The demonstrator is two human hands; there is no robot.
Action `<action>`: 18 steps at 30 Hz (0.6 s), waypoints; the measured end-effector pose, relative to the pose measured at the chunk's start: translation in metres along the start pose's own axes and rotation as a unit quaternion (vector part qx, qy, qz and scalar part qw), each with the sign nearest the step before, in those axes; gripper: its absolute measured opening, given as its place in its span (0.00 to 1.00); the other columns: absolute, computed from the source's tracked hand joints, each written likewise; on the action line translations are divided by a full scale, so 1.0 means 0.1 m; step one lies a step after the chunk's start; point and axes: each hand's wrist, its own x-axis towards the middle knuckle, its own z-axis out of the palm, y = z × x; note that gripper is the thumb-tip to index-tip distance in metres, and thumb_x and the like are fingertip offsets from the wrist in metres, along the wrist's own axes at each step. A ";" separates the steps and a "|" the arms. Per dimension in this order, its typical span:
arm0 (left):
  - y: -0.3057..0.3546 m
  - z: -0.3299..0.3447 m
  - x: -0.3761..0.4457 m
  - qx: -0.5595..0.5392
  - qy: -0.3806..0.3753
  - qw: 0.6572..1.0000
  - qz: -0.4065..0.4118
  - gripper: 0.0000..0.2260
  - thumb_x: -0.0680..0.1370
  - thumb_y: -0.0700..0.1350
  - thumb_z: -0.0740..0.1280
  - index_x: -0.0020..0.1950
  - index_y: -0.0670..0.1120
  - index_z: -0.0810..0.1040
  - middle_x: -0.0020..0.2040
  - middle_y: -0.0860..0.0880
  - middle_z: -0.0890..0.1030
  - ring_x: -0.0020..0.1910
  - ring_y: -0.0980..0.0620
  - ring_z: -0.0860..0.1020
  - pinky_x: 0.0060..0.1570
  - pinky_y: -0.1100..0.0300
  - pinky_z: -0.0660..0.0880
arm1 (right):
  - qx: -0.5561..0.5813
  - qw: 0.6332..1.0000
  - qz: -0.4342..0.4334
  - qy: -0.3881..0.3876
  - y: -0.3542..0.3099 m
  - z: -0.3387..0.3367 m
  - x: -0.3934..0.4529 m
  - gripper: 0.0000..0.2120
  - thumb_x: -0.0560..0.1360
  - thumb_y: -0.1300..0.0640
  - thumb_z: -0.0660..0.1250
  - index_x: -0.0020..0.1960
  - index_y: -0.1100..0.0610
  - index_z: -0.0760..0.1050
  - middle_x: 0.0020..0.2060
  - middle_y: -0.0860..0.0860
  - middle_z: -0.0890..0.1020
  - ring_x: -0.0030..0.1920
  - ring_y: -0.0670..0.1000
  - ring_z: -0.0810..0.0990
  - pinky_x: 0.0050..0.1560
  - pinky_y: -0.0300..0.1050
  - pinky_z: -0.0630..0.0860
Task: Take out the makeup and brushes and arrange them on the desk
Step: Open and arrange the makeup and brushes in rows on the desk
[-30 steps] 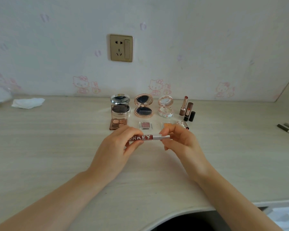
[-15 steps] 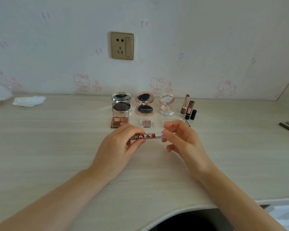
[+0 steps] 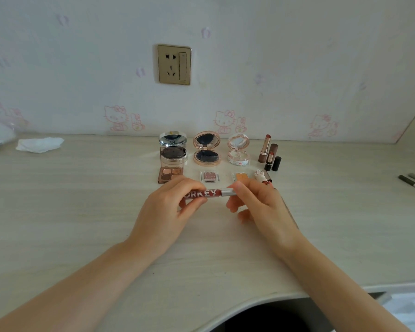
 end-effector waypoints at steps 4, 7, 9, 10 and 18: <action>0.02 -0.01 0.01 0.003 -0.007 1.000 0.005 0.07 0.74 0.50 0.68 0.51 0.51 0.79 0.44 0.59 0.77 0.41 0.56 0.77 0.38 0.61 0.74 | -0.001 1.000 -0.008 0.008 0.00 0.01 0.00 0.06 0.78 0.60 0.64 0.48 0.55 0.80 0.34 0.49 0.82 0.38 0.46 0.79 0.37 0.41 0.77; 0.01 -0.01 0.00 0.002 -0.004 1.000 0.000 0.07 0.74 0.49 0.69 0.51 0.51 0.79 0.45 0.58 0.78 0.41 0.56 0.77 0.39 0.58 0.74 | 0.003 1.000 -0.019 0.010 0.01 0.00 0.00 0.09 0.75 0.65 0.66 0.50 0.53 0.79 0.43 0.51 0.81 0.42 0.48 0.79 0.41 0.41 0.77; 0.01 -0.01 0.00 -0.001 0.000 1.000 -0.006 0.07 0.74 0.49 0.70 0.51 0.51 0.79 0.45 0.59 0.78 0.41 0.56 0.77 0.40 0.58 0.74 | 0.026 0.999 -0.016 0.028 0.01 0.00 0.00 0.06 0.76 0.61 0.67 0.51 0.53 0.78 0.44 0.53 0.81 0.43 0.49 0.79 0.40 0.43 0.77; 0.01 -0.01 0.00 -0.002 0.002 1.000 -0.007 0.07 0.74 0.49 0.70 0.51 0.51 0.79 0.45 0.59 0.78 0.41 0.56 0.77 0.40 0.60 0.74 | 0.039 0.999 -0.007 0.035 0.00 0.00 0.01 0.05 0.76 0.57 0.67 0.51 0.54 0.78 0.42 0.52 0.82 0.42 0.49 0.80 0.39 0.43 0.77; 0.03 -0.02 0.01 -0.005 0.004 1.000 -0.014 0.07 0.75 0.48 0.69 0.52 0.51 0.79 0.45 0.61 0.77 0.43 0.60 0.76 0.41 0.70 0.71 | -0.011 0.996 -0.069 0.064 0.00 0.01 0.01 0.06 0.77 0.60 0.66 0.47 0.51 0.81 0.35 0.47 0.82 0.40 0.45 0.81 0.36 0.37 0.77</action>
